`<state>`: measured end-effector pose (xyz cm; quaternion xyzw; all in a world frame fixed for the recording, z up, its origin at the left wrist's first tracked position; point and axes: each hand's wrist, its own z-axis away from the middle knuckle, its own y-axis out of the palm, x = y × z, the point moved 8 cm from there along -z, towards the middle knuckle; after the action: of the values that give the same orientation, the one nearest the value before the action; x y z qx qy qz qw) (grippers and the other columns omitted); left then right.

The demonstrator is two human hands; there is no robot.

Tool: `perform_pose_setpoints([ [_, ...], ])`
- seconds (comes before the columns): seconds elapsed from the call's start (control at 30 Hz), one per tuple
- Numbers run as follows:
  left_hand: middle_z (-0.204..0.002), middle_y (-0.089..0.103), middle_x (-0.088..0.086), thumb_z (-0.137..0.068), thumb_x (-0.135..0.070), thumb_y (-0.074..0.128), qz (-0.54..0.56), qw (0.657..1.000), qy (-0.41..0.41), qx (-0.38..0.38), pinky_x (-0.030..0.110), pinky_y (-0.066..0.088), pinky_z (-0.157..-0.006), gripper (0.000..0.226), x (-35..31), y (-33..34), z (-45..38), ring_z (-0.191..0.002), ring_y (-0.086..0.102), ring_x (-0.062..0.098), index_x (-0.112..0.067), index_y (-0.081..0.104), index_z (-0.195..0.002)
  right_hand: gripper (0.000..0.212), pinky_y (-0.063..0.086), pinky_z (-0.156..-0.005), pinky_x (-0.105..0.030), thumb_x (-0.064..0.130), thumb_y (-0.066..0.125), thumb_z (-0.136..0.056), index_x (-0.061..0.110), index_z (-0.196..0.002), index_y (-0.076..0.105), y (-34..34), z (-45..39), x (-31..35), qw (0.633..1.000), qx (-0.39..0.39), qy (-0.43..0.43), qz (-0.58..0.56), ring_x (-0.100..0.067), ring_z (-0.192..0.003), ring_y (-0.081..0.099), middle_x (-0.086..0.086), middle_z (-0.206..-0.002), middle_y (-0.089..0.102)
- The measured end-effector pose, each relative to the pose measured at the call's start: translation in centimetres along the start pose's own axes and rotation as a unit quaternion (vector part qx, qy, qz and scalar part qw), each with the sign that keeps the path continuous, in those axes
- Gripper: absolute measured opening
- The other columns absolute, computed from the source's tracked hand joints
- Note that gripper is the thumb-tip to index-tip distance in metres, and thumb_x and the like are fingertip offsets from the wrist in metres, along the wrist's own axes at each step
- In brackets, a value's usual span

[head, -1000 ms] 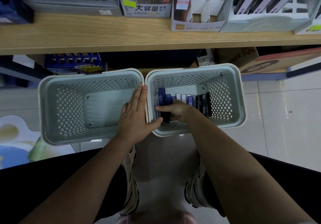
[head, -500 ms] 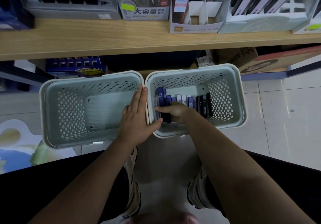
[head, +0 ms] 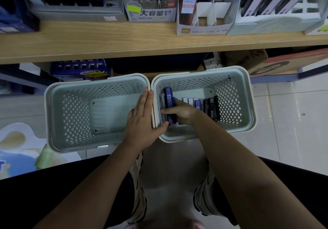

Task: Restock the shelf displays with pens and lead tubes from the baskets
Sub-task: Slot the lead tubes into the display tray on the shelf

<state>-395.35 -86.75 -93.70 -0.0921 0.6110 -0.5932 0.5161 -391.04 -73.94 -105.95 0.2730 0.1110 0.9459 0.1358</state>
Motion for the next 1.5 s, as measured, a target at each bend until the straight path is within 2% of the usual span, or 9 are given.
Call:
perform_pose_setpoints([
  [0.33, -0.168, -0.013, -0.008, -0.086, -0.056, 0.062, 0.006, 1.000, 0.006, -0.002, 0.034, 0.018, -0.113, 0.106, 0.0, 0.1, 0.0, -0.155, 0.005, 0.014, -0.023, -0.005, -0.161, 0.047, 0.048, -0.086, -0.024, 0.011, 0.077, -0.085, 0.005, -0.130, 0.062, -0.5, -0.1, 0.5, 1.000, -0.017, -0.004, 0.014, -0.013, -0.108, 0.065, -0.007, -0.125, 0.069],
  [0.47, -0.168, -0.012, -0.008, -0.084, -0.062, 0.053, 0.008, 1.000, 0.006, -0.001, 0.034, 0.017, -0.113, 0.104, 0.0, 0.1, 0.0, -0.155, 0.005, 0.014, -0.024, -0.006, -0.160, 0.049, 0.054, -0.095, -0.036, 0.013, 0.080, -0.084, 0.002, -0.128, 0.062, -0.4, 0.0, -0.1, 1.000, -0.013, 0.010, -0.015, -0.024, -0.111, 0.069, -0.011, -0.120, 0.072],
  [0.63, -0.169, -0.011, -0.007, -0.084, -0.064, 0.050, 0.009, 1.000, 0.005, -0.002, 0.036, 0.018, -0.114, 0.103, 0.0, 0.1, 0.0, -0.155, 0.005, 0.015, -0.023, -0.006, -0.160, 0.101, 0.043, -0.112, -0.050, 0.037, 0.100, -0.053, 0.006, -0.137, 0.055, -0.7, -0.2, -0.3, 1.000, -0.011, 0.025, 0.005, -0.024, -0.120, 0.064, -0.008, -0.128, 0.068],
  [0.8, -0.169, -0.010, -0.007, -0.082, -0.066, 0.046, 0.019, 1.000, 0.001, 0.000, 0.041, 0.022, -0.117, 0.103, -0.1, -0.1, 0.0, -0.155, 0.006, 0.015, -0.024, -0.005, -0.160, 0.054, 0.050, -0.105, -0.049, 0.021, 0.084, -0.076, 0.006, -0.123, 0.065, -0.4, 1.1, 0.3, 0.999, -0.035, 0.024, 0.006, -0.027, -0.107, 0.071, -0.010, -0.114, 0.074],
  [0.97, -0.169, -0.011, -0.008, -0.082, -0.065, 0.047, 0.018, 1.000, -0.001, 0.002, 0.038, 0.019, -0.115, 0.103, -0.1, 0.0, 0.0, -0.155, 0.005, 0.014, -0.024, -0.005, -0.160, 0.086, 0.045, -0.109, -0.049, 0.041, 0.098, -0.048, 0.012, -0.123, 0.067, -0.8, 0.4, -0.1, 0.998, -0.053, 0.009, 0.014, -0.024, -0.118, 0.064, -0.003, -0.122, 0.072],
  [1.13, -0.168, -0.011, -0.007, -0.087, -0.056, 0.064, 0.019, 1.000, 0.002, 0.002, 0.040, 0.021, -0.116, 0.106, -0.1, 0.0, 0.0, -0.155, 0.004, 0.015, -0.024, -0.006, -0.160, 0.039, 0.048, -0.101, -0.035, 0.016, 0.084, -0.078, 0.012, -0.114, 0.070, -0.2, 2.3, 1.6, 0.998, -0.052, -0.018, 0.017, -0.014, -0.109, 0.066, 0.001, -0.112, 0.075],
  [1.27, -0.169, -0.008, -0.003, -0.084, -0.061, 0.065, 0.023, 1.000, -0.015, 0.016, 0.039, 0.018, -0.118, 0.110, -0.5, -0.3, 0.0, -0.155, 0.002, 0.015, -0.021, -0.003, -0.161, 0.039, 0.055, -0.094, -0.034, 0.011, 0.080, -0.082, 0.008, -0.120, 0.069, 0.1, 5.1, 3.4, 0.997, -0.049, -0.058, 0.011, -0.019, -0.107, 0.070, -0.002, -0.111, 0.076],
  [1.37, -0.169, 0.005, 0.007, -0.077, -0.067, 0.071, 0.016, 0.999, -0.032, 0.016, 0.042, 0.017, -0.121, 0.117, -2.0, -1.9, 0.2, -0.154, 0.007, 0.022, -0.014, 0.008, -0.160, 0.037, 0.058, -0.084, -0.034, 0.008, 0.077, -0.085, 0.002, -0.121, 0.068, 0.6, 8.4, 5.0, 0.995, -0.043, -0.087, -0.005, -0.027, -0.105, 0.071, -0.012, -0.113, 0.074],
  [1.5, -0.141, 0.048, -0.003, -0.067, -0.054, 0.086, 0.165, 0.985, -0.050, -0.001, 0.035, 0.045, -0.102, 0.098, -6.3, -5.9, 0.7, -0.127, 0.048, 0.013, -0.026, 0.038, -0.148, 0.033, 0.055, -0.095, -0.049, 0.006, 0.074, -0.086, 0.002, -0.118, 0.070, 2.4, 14.2, 7.7, 0.989, -0.012, -0.145, -0.039, -0.035, -0.108, 0.069, -0.020, -0.114, 0.072],
])
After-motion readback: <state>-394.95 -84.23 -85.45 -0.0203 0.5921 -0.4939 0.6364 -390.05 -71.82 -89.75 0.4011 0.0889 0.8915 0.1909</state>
